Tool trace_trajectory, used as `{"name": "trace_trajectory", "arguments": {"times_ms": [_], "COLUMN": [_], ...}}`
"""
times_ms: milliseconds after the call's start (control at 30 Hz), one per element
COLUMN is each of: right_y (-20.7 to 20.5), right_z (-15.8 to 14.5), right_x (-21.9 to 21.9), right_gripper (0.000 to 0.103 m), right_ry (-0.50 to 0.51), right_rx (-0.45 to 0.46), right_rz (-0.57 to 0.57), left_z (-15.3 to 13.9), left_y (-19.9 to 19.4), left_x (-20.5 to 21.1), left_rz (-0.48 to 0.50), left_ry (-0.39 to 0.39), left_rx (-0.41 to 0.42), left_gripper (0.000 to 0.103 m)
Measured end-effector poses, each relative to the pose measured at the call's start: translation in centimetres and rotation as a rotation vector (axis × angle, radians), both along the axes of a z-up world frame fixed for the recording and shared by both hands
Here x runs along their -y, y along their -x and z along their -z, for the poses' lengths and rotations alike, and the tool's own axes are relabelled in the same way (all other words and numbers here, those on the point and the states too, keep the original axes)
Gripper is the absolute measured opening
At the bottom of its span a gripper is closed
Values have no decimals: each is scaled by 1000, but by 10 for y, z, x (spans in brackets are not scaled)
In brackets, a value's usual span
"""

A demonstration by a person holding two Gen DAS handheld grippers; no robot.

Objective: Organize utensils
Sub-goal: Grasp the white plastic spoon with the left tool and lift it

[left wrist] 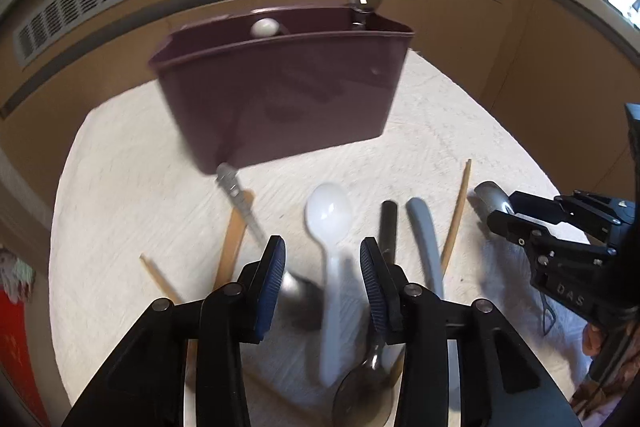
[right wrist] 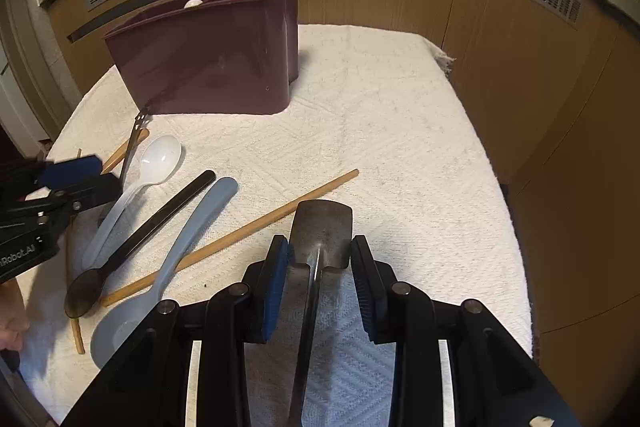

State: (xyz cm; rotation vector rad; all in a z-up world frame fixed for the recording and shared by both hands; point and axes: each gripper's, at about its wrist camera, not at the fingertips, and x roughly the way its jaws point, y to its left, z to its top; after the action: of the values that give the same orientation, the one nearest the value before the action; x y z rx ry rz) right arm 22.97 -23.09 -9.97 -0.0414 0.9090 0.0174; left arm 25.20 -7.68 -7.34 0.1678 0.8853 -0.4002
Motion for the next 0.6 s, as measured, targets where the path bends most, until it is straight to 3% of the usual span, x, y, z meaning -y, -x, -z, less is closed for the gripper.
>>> {"name": "trace_trajectory", "arguments": {"times_ms": [200, 333, 600], "right_y": [12, 16, 14], "right_z": [-4, -4, 4], "right_x": [11, 17, 22], "right_gripper": [30, 30, 30], "right_ry": [-6, -36, -55], "right_rx": [36, 45, 37], "right_rz": [2, -2, -4], "left_z": [7, 22, 21], "left_y": [-23, -38, -49], "left_x": [28, 28, 18], "left_rz": [10, -23, -72], "left_ry": [-59, -54, -29], "left_rx": [-30, -96, -99], "left_gripper": [40, 40, 40]}}
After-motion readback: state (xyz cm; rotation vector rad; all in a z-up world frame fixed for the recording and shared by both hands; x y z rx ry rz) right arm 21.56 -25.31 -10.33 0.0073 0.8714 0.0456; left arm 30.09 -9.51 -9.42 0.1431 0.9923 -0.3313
